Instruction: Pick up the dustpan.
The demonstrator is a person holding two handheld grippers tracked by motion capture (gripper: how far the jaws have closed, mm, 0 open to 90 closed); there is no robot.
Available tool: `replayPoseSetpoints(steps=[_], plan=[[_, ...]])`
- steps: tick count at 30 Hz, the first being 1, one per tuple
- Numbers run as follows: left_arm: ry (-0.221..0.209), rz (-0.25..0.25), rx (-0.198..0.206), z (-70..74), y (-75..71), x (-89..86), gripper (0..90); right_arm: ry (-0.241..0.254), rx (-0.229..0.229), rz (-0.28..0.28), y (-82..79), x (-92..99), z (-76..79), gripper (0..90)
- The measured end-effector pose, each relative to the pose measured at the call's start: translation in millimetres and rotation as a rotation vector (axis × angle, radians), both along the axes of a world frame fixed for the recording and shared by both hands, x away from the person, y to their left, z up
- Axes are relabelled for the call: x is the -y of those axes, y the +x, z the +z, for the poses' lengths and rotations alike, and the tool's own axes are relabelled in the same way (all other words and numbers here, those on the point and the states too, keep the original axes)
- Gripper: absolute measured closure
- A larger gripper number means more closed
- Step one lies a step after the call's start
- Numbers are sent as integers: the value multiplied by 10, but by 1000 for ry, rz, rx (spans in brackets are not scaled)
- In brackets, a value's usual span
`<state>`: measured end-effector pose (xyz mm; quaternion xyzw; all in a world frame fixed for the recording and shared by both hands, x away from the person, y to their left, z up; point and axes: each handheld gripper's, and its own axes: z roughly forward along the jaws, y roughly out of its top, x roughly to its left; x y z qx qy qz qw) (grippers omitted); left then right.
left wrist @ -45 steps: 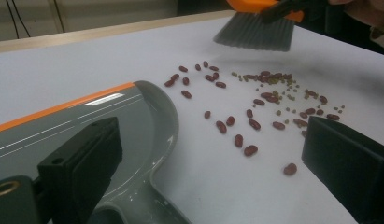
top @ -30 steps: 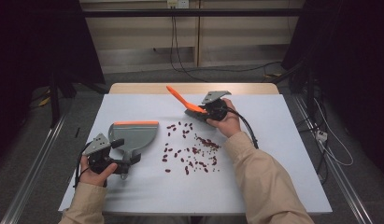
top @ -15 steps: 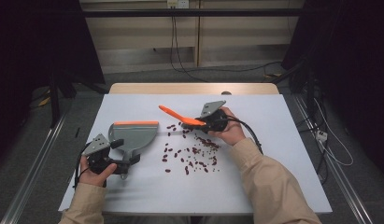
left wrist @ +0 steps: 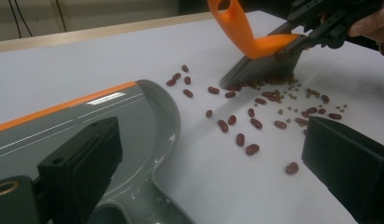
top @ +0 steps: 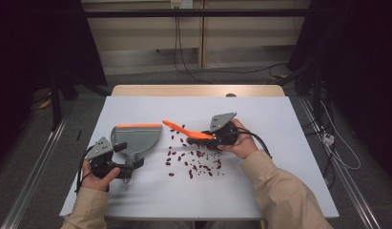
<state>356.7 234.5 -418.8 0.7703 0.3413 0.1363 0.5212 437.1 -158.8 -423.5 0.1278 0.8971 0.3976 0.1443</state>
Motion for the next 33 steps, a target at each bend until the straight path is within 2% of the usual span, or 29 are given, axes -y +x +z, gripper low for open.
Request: replayPoseSetpoints(steps=[3, 7, 11, 14, 20, 24, 27, 29, 33], plan=[[6, 0, 1, 9, -6, 3, 50, -1, 13, -7, -26, 0, 26, 712], [-1, -1, 4, 11, -4, 6, 50, 83, 31, -56, 57, 46, 94, 712], [3, -5, 1, 4, 10, 10, 50, 120, 54, -115, 218, 25, 122, 712], [4, -4, -3, -1, 18, 9, 49, 110, 67, -149, 349, -48, 105, 712], [-2, 1, -6, -8, 32, -9, 49, 91, 71, -170, 593, -241, 9, 712], [-5, 3, -12, -17, 41, -10, 49, 96, 67, -180, 724, -341, -29, 712], [-4, 6, -14, -17, 43, -17, 49, 100, 68, -179, 791, -410, -48, 712], [-3, 9, -17, -18, 50, -34, 50, 65, 84, -169, 824, -474, -55, 712], [-11, 15, -16, -26, 58, -54, 49, 71, 59, -123, 830, -574, -110, 712]])
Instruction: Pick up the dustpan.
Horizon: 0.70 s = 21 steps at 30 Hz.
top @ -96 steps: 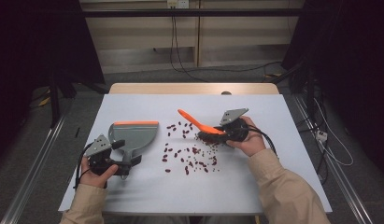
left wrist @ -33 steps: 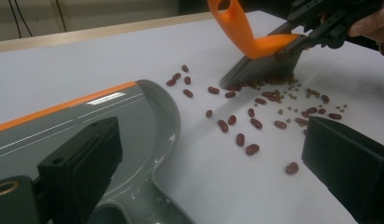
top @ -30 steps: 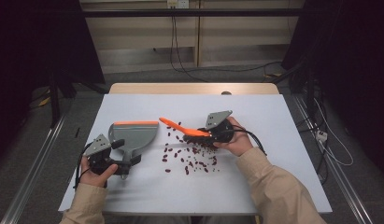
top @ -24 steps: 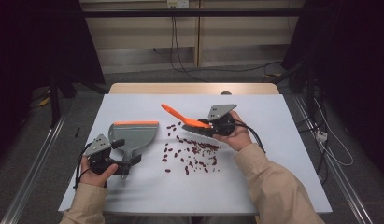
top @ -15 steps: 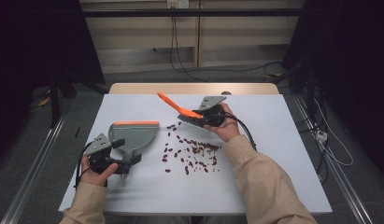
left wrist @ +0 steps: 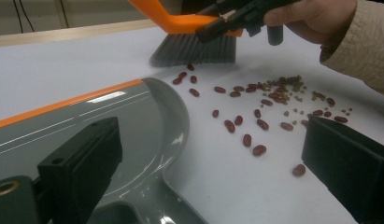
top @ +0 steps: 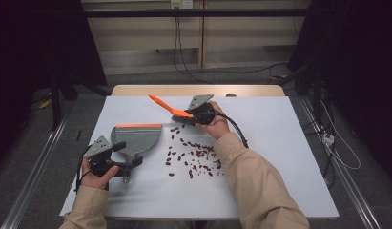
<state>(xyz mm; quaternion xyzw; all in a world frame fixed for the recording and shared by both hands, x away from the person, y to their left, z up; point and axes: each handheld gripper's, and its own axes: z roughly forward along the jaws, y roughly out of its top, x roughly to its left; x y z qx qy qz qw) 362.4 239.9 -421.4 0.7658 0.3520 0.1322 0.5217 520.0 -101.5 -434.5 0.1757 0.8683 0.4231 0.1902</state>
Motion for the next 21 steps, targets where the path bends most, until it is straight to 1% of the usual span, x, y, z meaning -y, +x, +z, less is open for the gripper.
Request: replayPoseSetpoints(steps=[2, 4, 5, 7, 10, 12, 14, 15, 17, 18, 21], plan=[[3, 0, 0, -2, 0, -4, 50, -21, 8, 30, -34, -35, -4, 712], [4, -1, 0, -7, -1, 0, 50, -34, 1, 56, -67, -41, 3, 712], [9, -5, -3, -6, -2, 2, 50, -43, 5, 71, -84, -39, 7, 711], [8, -4, -2, -10, -4, 8, 49, -45, -4, 102, -129, -33, 15, 711], [10, -4, -1, -10, -6, 6, 50, -62, -3, 155, -207, -37, 28, 711], [8, -1, 0, -8, -9, 5, 50, -58, -7, 184, -265, -30, 31, 710], [13, -4, 4, -3, -11, 1, 50, -56, -7, 201, -321, -12, 25, 710], [18, -3, 2, 1, -15, 1, 49, -61, -4, 221, -341, -1, 27, 709], [14, -6, 4, 0, -19, 6, 50, -56, -12, 234, -385, 23, 39, 710], [15, -6, 4, 0, -21, 7, 50, -53, -19, 249, -411, 35, 43, 710], [17, -5, 4, 0, -25, 9, 50, -56, -22, 269, -490, 62, 49, 709]])
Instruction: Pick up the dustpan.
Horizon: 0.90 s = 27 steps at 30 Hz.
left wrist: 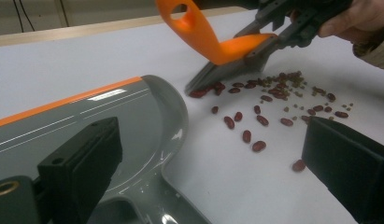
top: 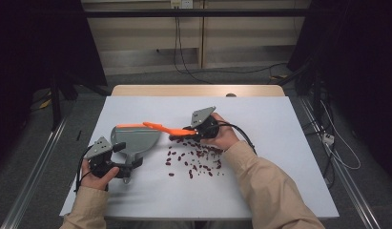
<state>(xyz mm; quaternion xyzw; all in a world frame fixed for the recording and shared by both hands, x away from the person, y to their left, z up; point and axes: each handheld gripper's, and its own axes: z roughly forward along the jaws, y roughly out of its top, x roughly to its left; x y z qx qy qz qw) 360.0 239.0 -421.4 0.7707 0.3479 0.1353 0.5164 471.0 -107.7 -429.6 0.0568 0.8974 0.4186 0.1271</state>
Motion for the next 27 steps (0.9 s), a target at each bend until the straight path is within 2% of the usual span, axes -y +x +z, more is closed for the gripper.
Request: replayPoseSetpoints(steps=[7, 13, 19, 23, 24, 27], plan=[[5, -2, 2, 10, -12, 10, 49, -7, -13, 29, -192, 36, 27, 710], [5, -8, 5, 12, -20, 27, 49, 6, -13, 29, -292, 90, 58, 712], [5, -9, 5, 20, -15, 39, 49, 67, 2, -24, -209, 77, 163, 712], [2, -7, 3, 13, -2, 36, 50, 60, 21, -22, -119, -62, 166, 712], [2, -4, 1, 11, -1, 34, 49, 61, 8, -12, -96, -110, 156, 712], [1, -1, 0, 15, -2, 20, 49, 22, 12, 11, -38, -276, 96, 712]])
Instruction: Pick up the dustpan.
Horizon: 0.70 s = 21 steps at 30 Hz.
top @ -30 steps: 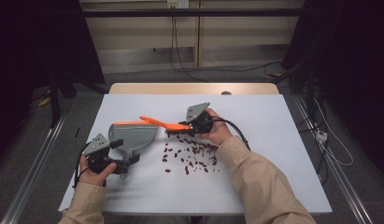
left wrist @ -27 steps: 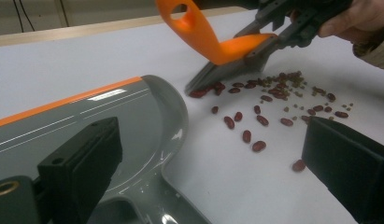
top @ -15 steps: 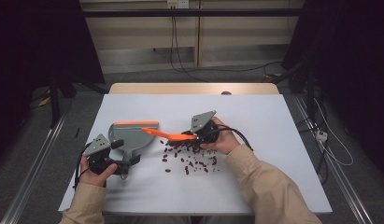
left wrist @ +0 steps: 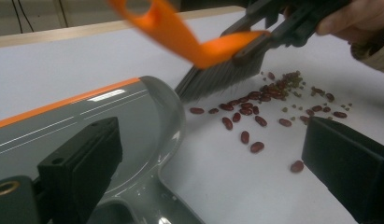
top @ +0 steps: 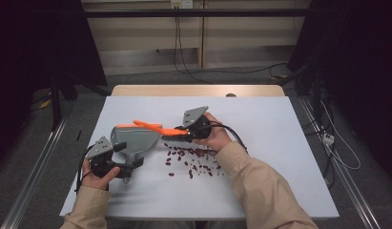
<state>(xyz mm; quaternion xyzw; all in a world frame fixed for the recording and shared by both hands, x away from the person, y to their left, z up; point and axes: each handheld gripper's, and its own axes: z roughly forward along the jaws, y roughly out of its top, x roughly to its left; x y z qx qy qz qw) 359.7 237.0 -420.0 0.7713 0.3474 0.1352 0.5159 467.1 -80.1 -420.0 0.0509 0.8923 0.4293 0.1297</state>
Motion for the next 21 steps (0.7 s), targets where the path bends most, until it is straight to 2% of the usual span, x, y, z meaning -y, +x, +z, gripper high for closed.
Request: replayPoseSetpoints(steps=[1, 4, 6, 14, 21], plan=[[0, 1, 2, 2, -1, -8, 49, -14, 7, 9, 12, -50, -31, 712], [0, 5, 1, -3, -19, -44, 50, 13, -17, 50, 2, -131, -75, 712], [1, 11, -1, -18, -34, -81, 50, -10, -14, 70, -31, -131, -64, 711], [-3, 35, -6, -23, -72, -193, 50, -27, -41, 133, -216, 45, -35, 711], [-5, 22, -6, -21, -68, -139, 50, -33, -50, 142, -357, 191, -5, 712]])
